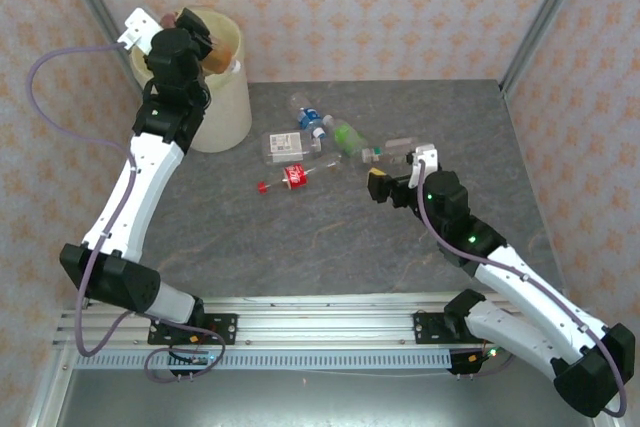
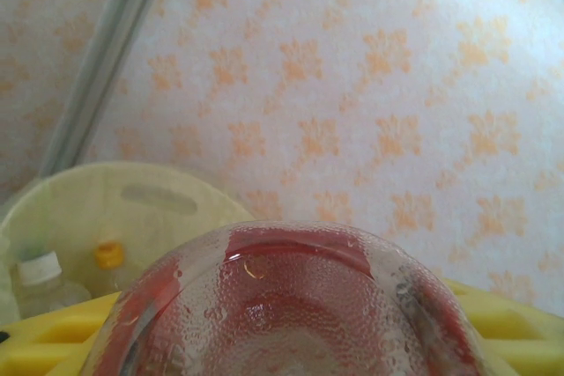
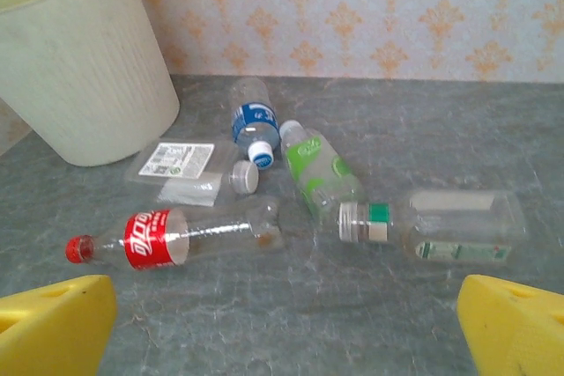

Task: Put the plastic bottles in the bin

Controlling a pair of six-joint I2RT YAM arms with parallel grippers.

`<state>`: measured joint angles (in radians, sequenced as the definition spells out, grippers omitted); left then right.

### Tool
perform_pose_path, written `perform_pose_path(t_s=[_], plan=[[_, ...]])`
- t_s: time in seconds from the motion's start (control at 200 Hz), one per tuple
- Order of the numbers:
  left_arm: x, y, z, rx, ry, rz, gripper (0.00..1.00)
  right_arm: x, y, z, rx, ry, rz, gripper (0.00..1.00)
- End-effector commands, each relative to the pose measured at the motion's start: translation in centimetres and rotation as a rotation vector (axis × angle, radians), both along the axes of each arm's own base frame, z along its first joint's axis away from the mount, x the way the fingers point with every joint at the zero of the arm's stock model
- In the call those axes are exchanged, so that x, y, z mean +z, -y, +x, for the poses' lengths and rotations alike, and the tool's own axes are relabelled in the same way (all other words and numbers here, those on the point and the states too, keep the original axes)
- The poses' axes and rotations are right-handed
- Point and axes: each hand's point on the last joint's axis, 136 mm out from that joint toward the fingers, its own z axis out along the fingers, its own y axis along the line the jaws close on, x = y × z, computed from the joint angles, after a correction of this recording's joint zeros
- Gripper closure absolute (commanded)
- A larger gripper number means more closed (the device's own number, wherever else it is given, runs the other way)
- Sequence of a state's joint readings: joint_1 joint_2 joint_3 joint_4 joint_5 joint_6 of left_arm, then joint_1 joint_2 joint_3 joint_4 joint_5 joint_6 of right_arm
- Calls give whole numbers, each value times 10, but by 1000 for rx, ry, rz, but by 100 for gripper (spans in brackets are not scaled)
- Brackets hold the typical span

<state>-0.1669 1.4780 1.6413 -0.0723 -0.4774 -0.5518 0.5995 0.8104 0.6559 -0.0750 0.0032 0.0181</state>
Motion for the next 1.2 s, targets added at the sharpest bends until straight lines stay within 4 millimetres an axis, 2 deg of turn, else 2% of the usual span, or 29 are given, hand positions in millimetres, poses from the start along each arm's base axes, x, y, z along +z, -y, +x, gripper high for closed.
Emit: perform_pose_path(t_s=[0.0, 0.115, 0.21, 0.33, 0.5, 0.52, 0.671, 0.751, 0.836, 0.921, 0.986, 1.191], plan=[[18, -37, -2, 161, 150, -55, 45, -3, 12, -5, -44, -8, 2, 1], [-1, -74, 11, 237, 146, -149, 45, -5, 17, -9, -54, -9, -9, 1], [-20, -87, 27, 255, 103, -178, 45, -8, 19, -11, -62, -16, -8, 1], [-41, -86, 53, 227, -6, -164, 44, -10, 20, -12, -65, -26, 5, 1], [-57, -76, 86, 141, -217, -104, 42, -12, 19, -12, -67, -29, 11, 1], [-70, -75, 96, 132, -256, -97, 42, -12, 19, -12, -67, -30, 12, 1], [-87, -67, 116, 73, -368, -82, 40, -14, 19, -12, -65, -35, 9, 1], [-90, -66, 122, 68, -378, -87, 37, -16, 20, -13, -67, -42, 2, 1], [-91, -63, 128, 47, -364, -99, 28, -18, 20, -13, -68, -52, -5, 1], [-86, -47, 143, -66, -337, -84, 17, -21, 21, -14, -68, -61, -11, 1], [-80, -36, 150, -138, -316, -72, 12, -22, 21, -15, -68, -66, -14, 1], [-60, -25, 147, -208, -276, -54, 6, -21, 23, -14, -77, -65, -12, 1]])
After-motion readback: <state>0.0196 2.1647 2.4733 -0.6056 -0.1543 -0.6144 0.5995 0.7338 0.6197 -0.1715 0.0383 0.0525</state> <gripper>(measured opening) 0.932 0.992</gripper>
